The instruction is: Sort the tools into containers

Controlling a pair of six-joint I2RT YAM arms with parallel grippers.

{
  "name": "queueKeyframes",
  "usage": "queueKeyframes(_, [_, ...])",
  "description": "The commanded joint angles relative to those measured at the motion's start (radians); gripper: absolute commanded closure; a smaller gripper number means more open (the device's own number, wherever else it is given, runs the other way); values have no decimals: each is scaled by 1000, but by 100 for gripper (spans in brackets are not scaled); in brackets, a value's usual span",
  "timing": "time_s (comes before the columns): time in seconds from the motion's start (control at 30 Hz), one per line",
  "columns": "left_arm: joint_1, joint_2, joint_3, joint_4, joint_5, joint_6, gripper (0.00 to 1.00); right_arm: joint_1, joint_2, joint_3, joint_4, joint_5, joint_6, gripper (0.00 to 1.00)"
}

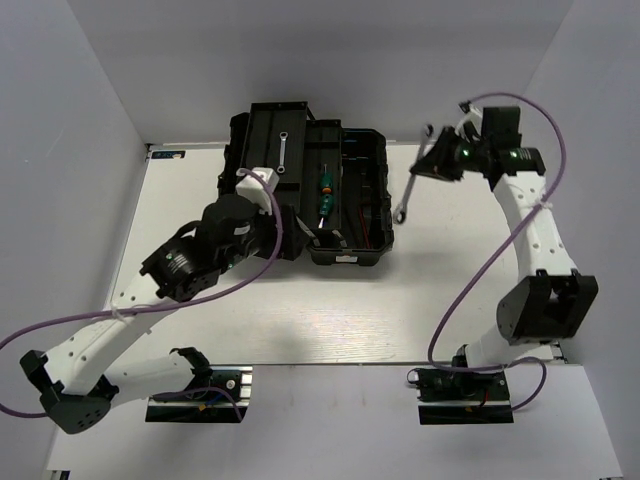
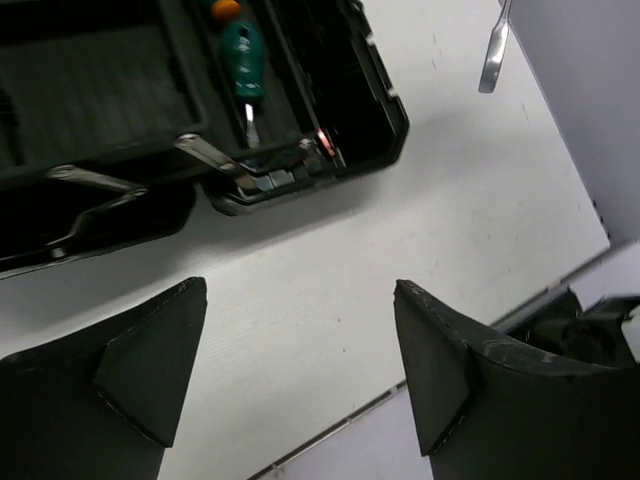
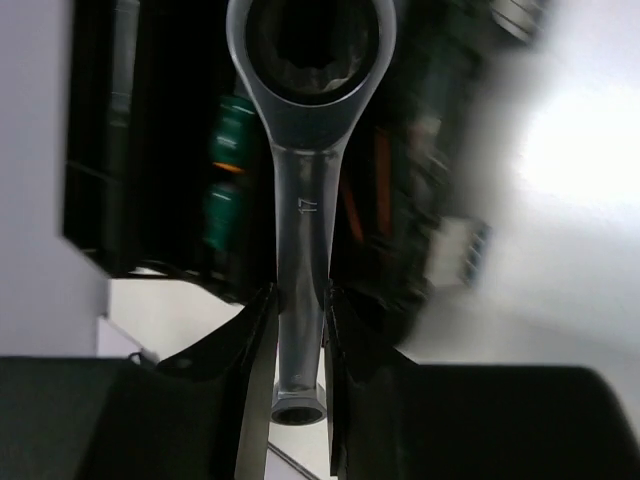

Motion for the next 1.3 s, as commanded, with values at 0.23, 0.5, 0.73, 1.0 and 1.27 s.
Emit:
queueKeyframes(0.23, [-3, -63, 66, -112, -334, -131, 14, 233, 483, 684, 269, -210, 216, 100])
queueKeyframes(0.5, [-3, -40, 100, -180, -399, -209, 14, 374, 655, 859, 603, -158, 400, 100])
queueKeyframes(0.73, [-3, 23, 129, -180, -390, -209, 14, 438, 702, 847, 760, -86, 477, 100])
queueKeyframes(1.0, [-3, 20, 129, -201, -390, -235, 14, 463, 758, 769, 694, -49, 449, 100])
queueKeyframes(1.27, [-3, 0, 109, -229, -399, -284, 14, 463, 810, 804, 623, -41, 406, 82])
